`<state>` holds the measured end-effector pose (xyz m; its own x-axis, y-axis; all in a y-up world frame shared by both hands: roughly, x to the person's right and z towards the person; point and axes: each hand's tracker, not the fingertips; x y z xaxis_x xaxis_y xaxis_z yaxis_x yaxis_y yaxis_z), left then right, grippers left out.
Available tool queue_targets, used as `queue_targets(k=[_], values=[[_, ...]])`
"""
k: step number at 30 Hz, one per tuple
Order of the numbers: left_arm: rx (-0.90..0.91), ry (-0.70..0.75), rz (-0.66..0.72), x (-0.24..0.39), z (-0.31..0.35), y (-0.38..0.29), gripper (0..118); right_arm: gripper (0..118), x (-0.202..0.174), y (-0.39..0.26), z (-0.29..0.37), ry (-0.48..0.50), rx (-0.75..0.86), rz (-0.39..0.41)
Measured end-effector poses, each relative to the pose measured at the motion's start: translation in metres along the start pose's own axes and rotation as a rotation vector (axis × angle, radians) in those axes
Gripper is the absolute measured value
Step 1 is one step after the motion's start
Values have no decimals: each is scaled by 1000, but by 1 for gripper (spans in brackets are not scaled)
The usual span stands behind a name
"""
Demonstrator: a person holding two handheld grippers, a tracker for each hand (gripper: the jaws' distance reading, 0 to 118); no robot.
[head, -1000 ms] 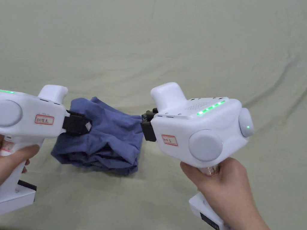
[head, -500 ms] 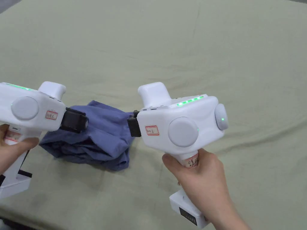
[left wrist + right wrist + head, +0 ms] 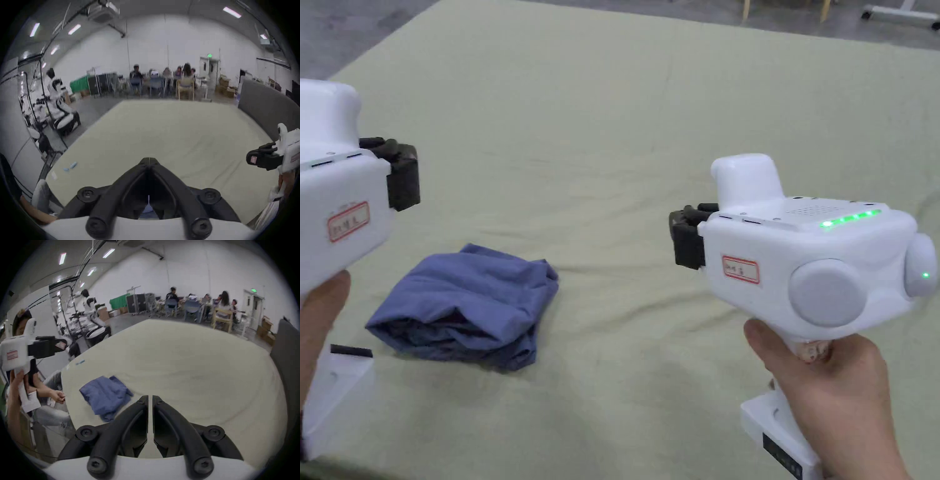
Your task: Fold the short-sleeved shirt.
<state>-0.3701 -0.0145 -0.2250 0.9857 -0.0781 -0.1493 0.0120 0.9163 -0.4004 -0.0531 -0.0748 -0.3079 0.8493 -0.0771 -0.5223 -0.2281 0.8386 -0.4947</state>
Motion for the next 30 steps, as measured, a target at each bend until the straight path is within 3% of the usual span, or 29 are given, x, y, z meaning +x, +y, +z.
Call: queue_targets(k=[6, 9, 13, 14, 15, 16, 17, 18, 19, 21, 25, 30], values=[[242, -77, -103, 119, 43, 42, 0, 7, 71, 3, 112, -240, 209, -26], [306, -180, -74, 161, 55, 59, 0, 7, 101, 4, 165, -373, 302, -18], [363, -210, -23, 194, 67, 75, 0, 7, 135, 8, 215, -501, 402, -22], [362, -243, 1, 196, 70, 79, 2, 7, 142, 10, 223, -530, 416, -20], [353, -276, 10, 199, 69, 80, 13, 7, 147, 12, 230, -555, 427, -22], [348, -281, 18, 200, 69, 83, 47, 19, 152, 12, 237, -570, 452, -26], [350, -266, 15, 202, 70, 86, 84, 49, 156, 13, 243, -579, 477, -38], [350, -249, 20, 205, 70, 88, 109, 86, 160, 15, 246, -596, 491, -59], [342, -228, 22, 207, 68, 89, 116, 106, 164, 18, 247, -592, 481, -71], [373, -229, 14, 206, 73, 89, 116, 116, 171, 19, 248, -569, 462, -88], [370, -160, -47, 206, 76, 89, 116, 118, 173, 18, 245, -599, 457, -95], [361, -145, -9, 192, 74, 91, 116, 118, 175, 18, 245, -571, 482, -120]])
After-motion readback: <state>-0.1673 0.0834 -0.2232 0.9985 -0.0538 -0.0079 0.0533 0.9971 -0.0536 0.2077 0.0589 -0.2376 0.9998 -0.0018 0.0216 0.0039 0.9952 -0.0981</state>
